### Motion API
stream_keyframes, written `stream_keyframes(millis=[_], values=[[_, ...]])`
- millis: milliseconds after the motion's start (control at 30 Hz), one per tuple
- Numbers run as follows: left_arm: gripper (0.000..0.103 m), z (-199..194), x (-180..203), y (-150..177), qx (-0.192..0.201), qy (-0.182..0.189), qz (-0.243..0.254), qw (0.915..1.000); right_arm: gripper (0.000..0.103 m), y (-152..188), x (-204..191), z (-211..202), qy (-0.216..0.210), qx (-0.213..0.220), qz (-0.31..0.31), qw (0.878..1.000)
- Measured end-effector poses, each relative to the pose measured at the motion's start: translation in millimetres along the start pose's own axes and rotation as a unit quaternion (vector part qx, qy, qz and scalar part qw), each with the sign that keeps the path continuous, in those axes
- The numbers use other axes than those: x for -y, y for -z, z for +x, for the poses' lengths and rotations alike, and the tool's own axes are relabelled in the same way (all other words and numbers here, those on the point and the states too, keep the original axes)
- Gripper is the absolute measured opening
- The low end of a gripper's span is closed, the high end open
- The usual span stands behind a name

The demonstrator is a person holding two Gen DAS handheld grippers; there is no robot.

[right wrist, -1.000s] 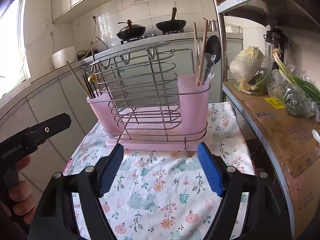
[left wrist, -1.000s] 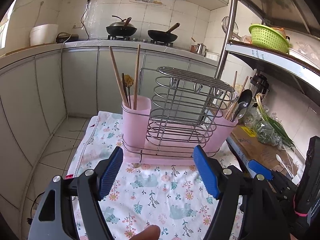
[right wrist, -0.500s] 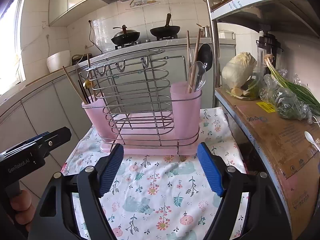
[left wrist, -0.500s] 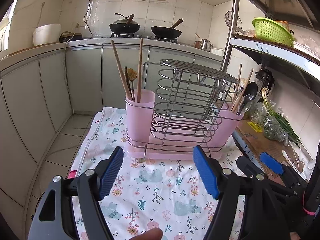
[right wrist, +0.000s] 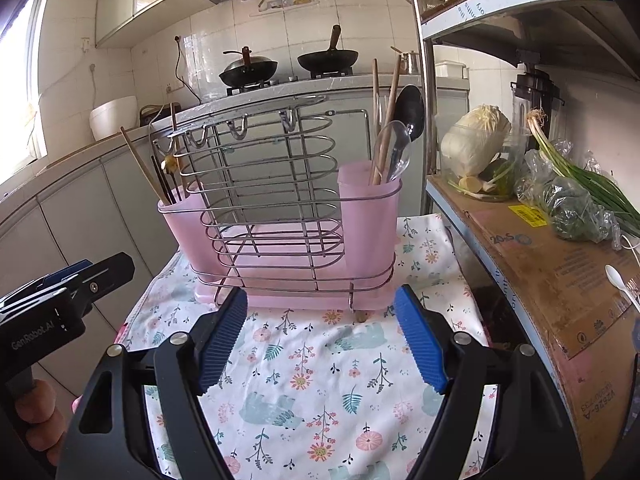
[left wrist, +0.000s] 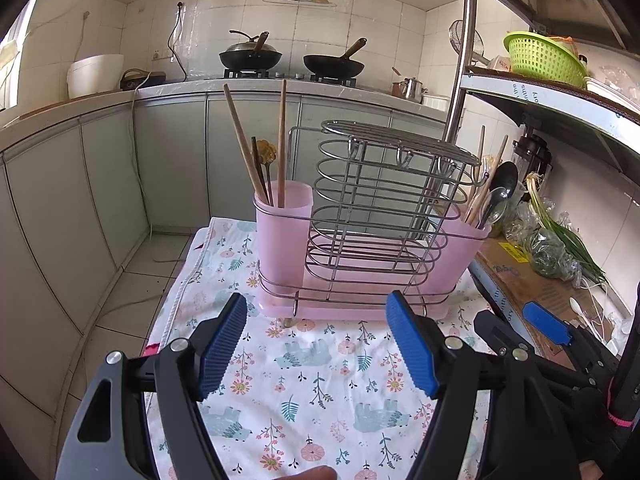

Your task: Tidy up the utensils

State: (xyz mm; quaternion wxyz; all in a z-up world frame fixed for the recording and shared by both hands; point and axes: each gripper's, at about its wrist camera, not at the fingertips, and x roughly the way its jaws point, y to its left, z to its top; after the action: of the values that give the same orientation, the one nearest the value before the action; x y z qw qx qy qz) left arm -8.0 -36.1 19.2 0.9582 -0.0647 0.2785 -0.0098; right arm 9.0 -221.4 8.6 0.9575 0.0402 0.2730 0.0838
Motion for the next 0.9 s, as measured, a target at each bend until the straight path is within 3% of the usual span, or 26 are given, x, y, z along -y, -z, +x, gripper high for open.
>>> stream_keyframes(millis=[900], values=[[0.071,1.0,-3.3,0.0,0.0,0.005,0.0,1.0,0.077,1.6,-4.2,7.7,-0.002,-0.013,-0.01,1.0]])
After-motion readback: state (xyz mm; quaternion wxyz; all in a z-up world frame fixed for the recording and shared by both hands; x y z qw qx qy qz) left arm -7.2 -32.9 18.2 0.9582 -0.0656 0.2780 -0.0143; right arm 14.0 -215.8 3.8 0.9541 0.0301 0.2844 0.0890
